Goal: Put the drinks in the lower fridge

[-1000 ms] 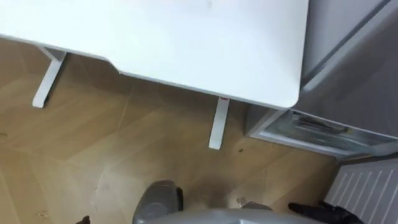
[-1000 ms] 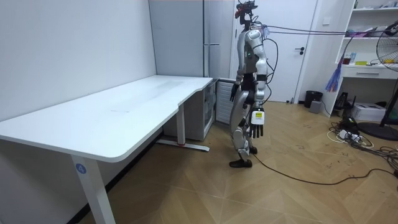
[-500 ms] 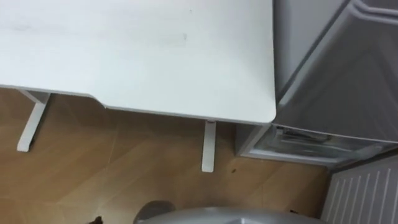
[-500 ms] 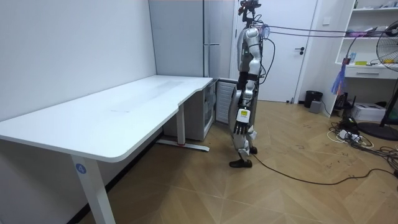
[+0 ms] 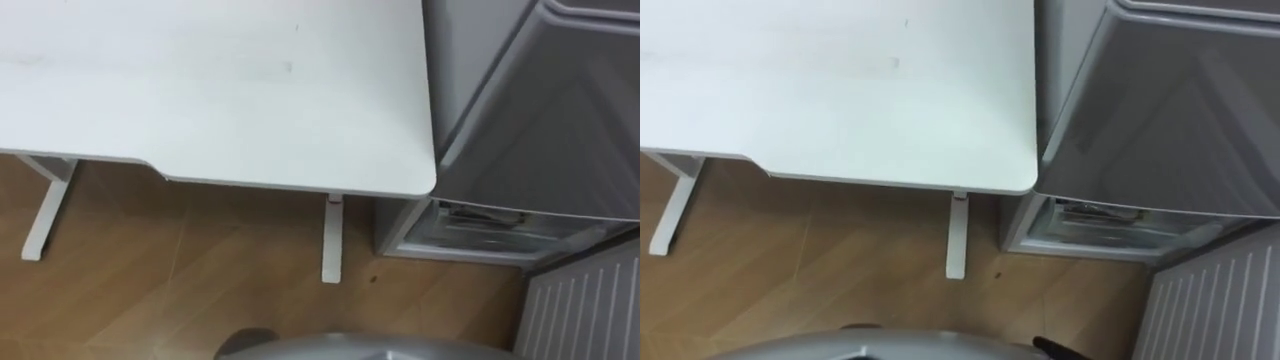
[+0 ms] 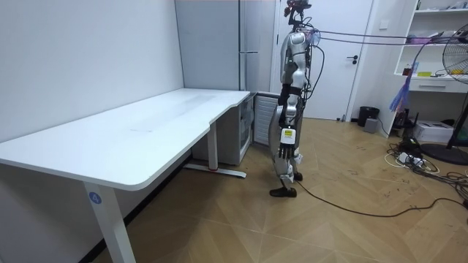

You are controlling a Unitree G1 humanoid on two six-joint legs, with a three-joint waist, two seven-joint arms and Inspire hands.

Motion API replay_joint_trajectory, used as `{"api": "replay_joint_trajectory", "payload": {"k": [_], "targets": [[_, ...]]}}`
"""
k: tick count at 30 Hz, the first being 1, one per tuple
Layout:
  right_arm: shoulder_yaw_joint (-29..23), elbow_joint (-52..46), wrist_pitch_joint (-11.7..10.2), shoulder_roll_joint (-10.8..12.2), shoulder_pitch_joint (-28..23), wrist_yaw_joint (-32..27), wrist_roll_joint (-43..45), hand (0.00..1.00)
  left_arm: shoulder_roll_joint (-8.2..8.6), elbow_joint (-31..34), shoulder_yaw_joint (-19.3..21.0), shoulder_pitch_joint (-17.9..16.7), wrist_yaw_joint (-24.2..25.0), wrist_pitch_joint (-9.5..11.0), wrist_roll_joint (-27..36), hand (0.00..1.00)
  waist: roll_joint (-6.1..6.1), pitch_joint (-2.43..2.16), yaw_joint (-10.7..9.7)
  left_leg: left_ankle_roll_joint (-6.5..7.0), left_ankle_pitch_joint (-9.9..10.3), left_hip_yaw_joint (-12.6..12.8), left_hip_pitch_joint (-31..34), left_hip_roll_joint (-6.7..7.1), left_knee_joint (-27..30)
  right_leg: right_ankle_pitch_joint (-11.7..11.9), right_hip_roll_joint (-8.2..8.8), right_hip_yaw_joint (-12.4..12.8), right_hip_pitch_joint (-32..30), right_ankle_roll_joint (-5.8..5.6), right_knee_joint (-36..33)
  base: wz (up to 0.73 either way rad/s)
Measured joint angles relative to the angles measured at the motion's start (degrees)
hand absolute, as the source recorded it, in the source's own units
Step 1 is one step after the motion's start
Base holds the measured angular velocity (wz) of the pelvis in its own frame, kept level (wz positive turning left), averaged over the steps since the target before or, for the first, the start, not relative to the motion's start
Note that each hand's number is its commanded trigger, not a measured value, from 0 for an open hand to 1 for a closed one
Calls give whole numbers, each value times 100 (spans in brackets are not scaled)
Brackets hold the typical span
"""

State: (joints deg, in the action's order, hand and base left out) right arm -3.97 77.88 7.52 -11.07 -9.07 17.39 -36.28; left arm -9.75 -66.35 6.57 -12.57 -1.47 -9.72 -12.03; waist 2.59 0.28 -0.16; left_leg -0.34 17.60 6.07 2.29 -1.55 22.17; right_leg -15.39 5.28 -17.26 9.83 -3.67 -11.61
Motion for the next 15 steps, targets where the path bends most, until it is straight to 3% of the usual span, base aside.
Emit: {"api": "replay_joint_trajectory", "payload": {"k": [6,15], "targets": [[35,3,4,2,6,2,-35,0,9,6,3,213,-17,12,0,0,-6,-5,27,-7,-9,64,-69,-48,-29,74,-39,29,6,3,49,-6],[-28,-84,-22,0,220,-243,428,0,10,47,4,361,-135,147,-6,0,-25,4,25,-18,-19,185,-261,-78,-169,119,-72,319,18,24,106,-17]]}}
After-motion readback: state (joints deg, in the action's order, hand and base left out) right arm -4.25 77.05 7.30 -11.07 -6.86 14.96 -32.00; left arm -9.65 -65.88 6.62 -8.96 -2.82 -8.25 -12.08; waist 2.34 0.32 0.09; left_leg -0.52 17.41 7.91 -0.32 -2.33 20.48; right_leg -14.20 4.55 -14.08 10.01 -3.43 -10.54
